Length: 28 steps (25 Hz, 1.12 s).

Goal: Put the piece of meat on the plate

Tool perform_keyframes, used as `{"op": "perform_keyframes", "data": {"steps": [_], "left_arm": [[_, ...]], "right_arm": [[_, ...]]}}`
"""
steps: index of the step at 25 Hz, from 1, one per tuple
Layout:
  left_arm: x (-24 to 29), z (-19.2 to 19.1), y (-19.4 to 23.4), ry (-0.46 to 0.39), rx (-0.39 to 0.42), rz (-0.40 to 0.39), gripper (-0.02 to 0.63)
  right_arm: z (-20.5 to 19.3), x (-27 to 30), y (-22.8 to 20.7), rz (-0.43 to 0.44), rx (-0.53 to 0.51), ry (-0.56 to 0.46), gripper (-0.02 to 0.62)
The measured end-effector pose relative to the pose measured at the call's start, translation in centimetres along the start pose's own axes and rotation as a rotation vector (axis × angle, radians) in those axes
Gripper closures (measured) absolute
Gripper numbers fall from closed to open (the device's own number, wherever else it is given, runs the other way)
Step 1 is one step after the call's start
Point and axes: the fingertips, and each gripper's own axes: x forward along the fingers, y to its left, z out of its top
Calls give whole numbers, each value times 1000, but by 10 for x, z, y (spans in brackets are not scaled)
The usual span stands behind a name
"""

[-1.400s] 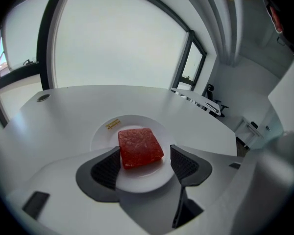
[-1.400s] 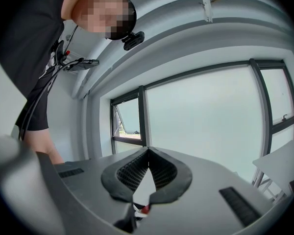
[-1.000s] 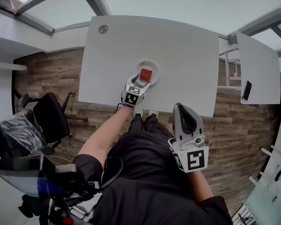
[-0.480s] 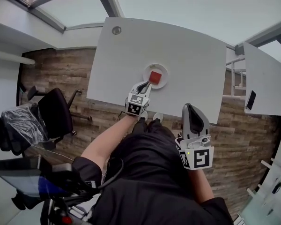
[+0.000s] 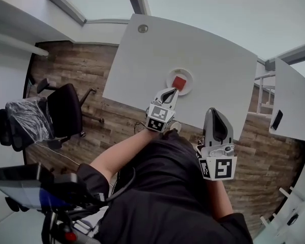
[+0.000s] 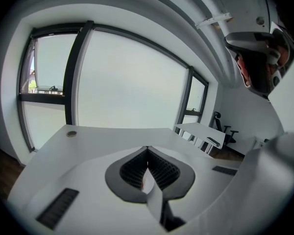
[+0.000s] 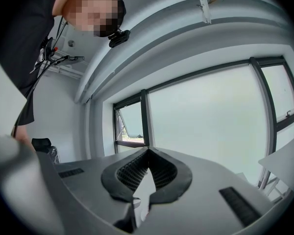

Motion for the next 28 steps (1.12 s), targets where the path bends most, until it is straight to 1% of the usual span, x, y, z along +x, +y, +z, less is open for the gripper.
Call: {"op": "perform_keyframes", "data": {"steps": [3, 6, 11, 15, 18, 26, 28], "left_arm": [[-6, 20, -11, -44, 10, 1, 600], [-12, 38, -22, -91, 24, -17, 600], [-27, 58, -29, -138, -30, -16, 600], [-37, 82, -32, -189, 1, 5, 600], [-49, 104, -36, -228, 25, 1, 600], [-83, 157, -39, -367, -3, -4, 600], [-91, 171, -40, -375, 22, -1, 600]], "right_arm": [[1, 3, 0, 5, 4, -1, 591], [3, 5, -2, 12, 11, -13, 590], [6, 6, -2, 8, 8, -22, 591], [10, 8, -8, -4, 10, -33, 590], [12, 8, -10, -14, 4, -38, 590], [17, 14, -4, -21, -18, -47, 591], [18, 16, -2, -17, -28, -45, 590]]}}
